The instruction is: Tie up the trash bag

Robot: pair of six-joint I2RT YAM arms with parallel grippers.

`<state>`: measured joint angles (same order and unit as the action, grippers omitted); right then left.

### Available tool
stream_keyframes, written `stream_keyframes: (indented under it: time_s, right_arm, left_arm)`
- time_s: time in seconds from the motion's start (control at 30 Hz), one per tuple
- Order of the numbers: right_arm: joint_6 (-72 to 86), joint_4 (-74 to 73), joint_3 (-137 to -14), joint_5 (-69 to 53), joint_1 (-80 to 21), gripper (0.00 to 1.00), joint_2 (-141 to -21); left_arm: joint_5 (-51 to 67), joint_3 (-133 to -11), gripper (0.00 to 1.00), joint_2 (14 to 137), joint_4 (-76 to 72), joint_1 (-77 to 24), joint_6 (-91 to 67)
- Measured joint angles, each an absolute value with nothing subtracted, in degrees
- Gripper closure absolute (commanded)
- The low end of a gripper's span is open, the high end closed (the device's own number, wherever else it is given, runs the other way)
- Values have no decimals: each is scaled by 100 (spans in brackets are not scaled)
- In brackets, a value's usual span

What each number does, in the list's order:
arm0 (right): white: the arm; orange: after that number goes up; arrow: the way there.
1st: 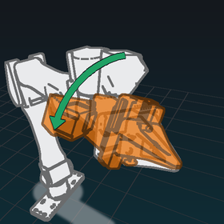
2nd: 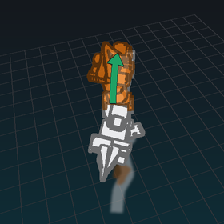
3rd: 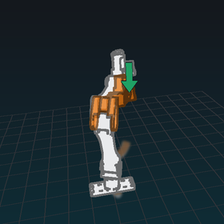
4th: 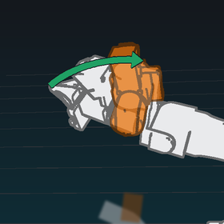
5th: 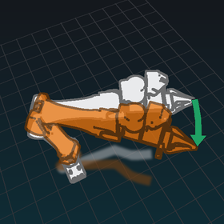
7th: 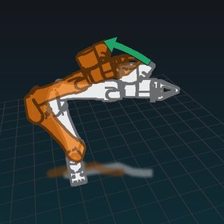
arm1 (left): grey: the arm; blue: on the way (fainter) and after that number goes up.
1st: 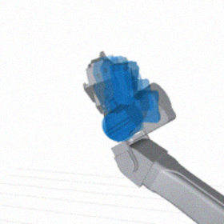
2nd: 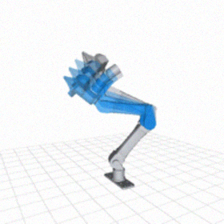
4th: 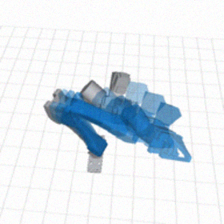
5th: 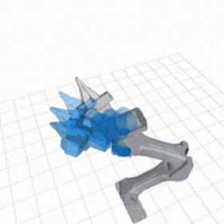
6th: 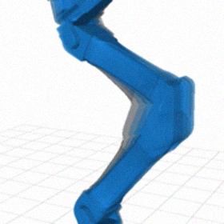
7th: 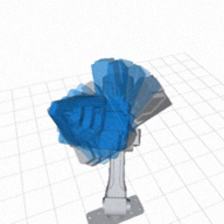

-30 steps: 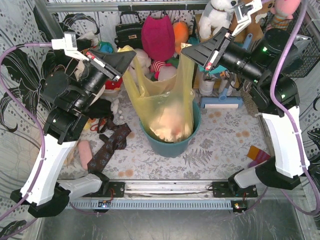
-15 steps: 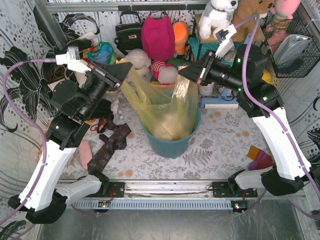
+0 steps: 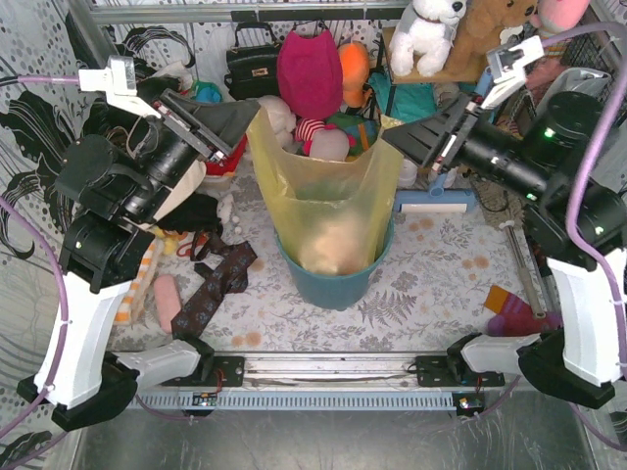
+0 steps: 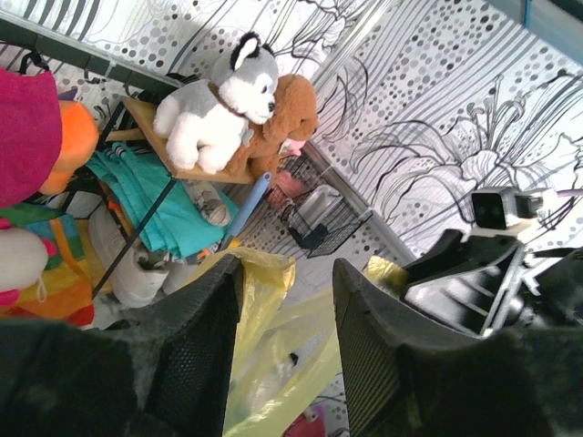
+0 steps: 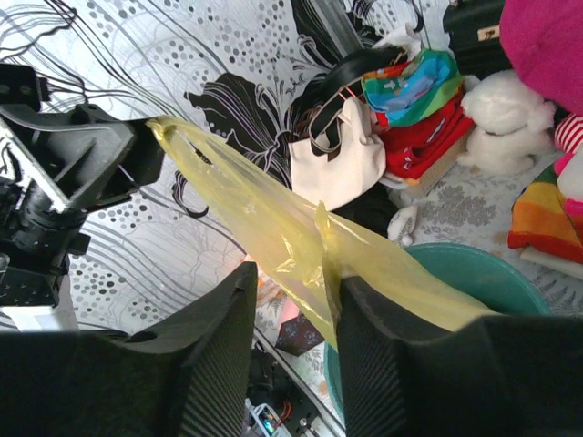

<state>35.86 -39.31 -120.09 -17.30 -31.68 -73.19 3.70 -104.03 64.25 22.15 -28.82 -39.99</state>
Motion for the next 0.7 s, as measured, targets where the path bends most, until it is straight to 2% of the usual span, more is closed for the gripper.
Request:
stream_keyframes:
  time_s: [0.1, 0.2, 0.37, 0.43, 0.7]
  right_arm:
    - [3433, -4174, -12296, -1640, -3168, 55, -7205]
    - [3293, -4252, -12414, -1623, -3168, 60, -7065]
    - [3208, -4163, -11990, -1651, -3168, 61, -6818]
    - [3205, -4152, -11727, -1649, -3168, 61, -6768]
    - [3138, -4195, -11653, -1625, -3168, 58, -6949]
  left_arm:
    - [469, -10499, 48, 6396, 2434, -2882, -3785]
    - [567, -10468, 49, 6329, 2585, -2882, -3588]
    - [655, -10162, 34, 6149, 2655, -2882, -3376]
    - [648, -10130, 32, 6132, 2714, -2882, -3295]
    - [676, -10818, 32, 6224, 2958, -2882, -2849]
